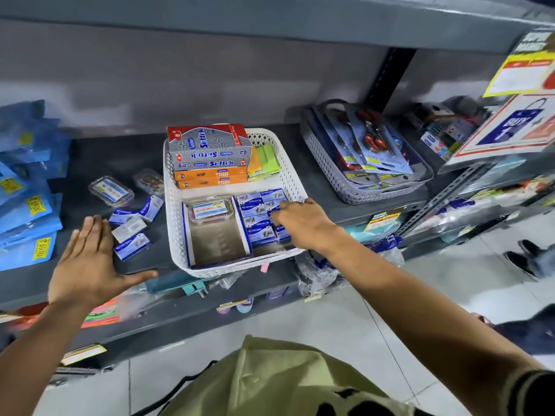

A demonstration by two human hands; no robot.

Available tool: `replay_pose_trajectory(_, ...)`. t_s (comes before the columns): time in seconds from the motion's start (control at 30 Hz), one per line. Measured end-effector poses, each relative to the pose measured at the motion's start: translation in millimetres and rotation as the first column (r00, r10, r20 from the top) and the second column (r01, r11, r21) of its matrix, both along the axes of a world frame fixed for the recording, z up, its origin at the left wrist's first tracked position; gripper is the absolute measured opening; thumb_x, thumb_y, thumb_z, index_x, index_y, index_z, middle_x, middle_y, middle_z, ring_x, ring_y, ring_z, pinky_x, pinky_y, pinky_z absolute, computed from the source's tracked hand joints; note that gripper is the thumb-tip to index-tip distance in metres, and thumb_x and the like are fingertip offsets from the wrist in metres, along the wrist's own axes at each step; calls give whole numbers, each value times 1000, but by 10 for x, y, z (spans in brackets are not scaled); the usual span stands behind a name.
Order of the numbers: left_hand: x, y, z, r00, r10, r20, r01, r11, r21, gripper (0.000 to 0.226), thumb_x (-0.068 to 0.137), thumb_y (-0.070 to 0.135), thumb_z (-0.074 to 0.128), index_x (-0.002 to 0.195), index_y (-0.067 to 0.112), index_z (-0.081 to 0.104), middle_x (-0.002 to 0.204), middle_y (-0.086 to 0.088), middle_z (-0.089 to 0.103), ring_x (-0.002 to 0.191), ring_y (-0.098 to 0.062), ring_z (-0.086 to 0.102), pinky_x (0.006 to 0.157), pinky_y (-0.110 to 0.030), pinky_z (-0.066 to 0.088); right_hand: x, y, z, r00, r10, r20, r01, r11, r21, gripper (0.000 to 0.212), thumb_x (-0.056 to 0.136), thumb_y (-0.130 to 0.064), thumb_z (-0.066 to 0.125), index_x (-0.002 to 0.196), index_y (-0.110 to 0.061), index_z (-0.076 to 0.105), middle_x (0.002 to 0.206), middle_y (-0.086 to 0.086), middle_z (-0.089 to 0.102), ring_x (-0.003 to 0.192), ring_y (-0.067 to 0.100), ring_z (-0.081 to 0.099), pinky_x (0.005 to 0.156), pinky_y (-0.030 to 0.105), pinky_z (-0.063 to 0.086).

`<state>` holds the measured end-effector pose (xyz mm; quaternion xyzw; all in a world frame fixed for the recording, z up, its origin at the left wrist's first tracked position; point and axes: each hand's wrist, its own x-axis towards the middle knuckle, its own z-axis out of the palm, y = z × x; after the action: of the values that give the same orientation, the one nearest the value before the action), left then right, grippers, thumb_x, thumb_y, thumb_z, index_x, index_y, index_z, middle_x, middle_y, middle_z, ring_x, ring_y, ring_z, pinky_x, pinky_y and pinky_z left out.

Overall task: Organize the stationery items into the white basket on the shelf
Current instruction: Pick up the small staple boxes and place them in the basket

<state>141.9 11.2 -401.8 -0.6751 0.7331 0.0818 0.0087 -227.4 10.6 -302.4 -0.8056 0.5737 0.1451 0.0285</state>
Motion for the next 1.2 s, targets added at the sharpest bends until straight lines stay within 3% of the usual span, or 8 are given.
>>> replay_pose_trajectory(0.2,39,-49,-66,998,35,-45,-29,993,114,140,50,99,36,146,-3,21,155,-22,22,146,-31,11,109,-16,-22,-10,-45,-11,998,37,-43,-39,998,-56,66,74,-10,72,132,-11,43,129,11,52,117,31,54,99,45,40)
replay_pose_trajectory(0.43,49,-13,-67,1000,18,-18,-19,998,-51,141,50,100,33,148,0,18,158,-18,18,148,-26,7,110,-18,-21,-12,-61,-67,999,15,-52,-20,996,-92,70,70,-13,75,132,-11,42,129,9,52,116,30,55,99,42,41)
replay_pose_trajectory(0.5,40,0,-38,1000,0,14,2,995,-103,141,51,100,30,148,0,17,158,-17,18,148,-24,6,112,-20,-19,-7,-80,-63,999,13,-49,-17,996,-87,67,72,-13,74,132,-11,43,130,9,51,117,31,54,99,41,41)
replay_pose_trajectory(0.63,1,63,26,999,28,46,-22,991,-132,144,49,100,27,147,-6,16,157,-22,16,148,-28,2,120,-40,-1,41,-121,26,995,22,101,-18,999,-36,59,71,-27,75,123,-14,49,124,6,52,114,27,54,88,37,47)
replay_pose_trajectory(0.8,3,104,94,991,96,88,-88,992,-90,152,42,103,20,148,-5,6,159,-19,1,147,-27,-11,119,-43,-8,287,-219,227,950,116,289,-84,989,-121,36,75,-31,72,105,-19,58,108,1,55,100,24,60,79,39,52)
replay_pose_trajectory(0.93,120,113,35,983,157,95,-149,985,-89,154,40,106,15,149,-2,7,160,-15,2,147,-23,-10,117,-42,-16,760,-351,343,862,237,449,-173,969,-179,24,76,-28,73,95,-18,61,98,2,63,86,24,63,78,39,52)
replay_pose_trajectory(1.1,129,79,-27,987,132,95,-123,988,-93,152,42,106,12,149,-3,9,160,-16,7,148,-25,-5,118,-46,-12,1597,-548,290,788,385,480,-343,922,-178,21,82,-23,66,100,-12,64,101,7,65,93,25,62,80,34,48)
replay_pose_trajectory(1.2,133,79,-36,985,141,103,-132,987,-91,152,42,106,12,148,-2,7,160,-16,7,148,-25,-6,117,-48,-11,2081,-689,95,812,465,353,-455,883,-115,22,86,-18,58,106,-13,64,112,7,61,104,27,59,84,36,48)
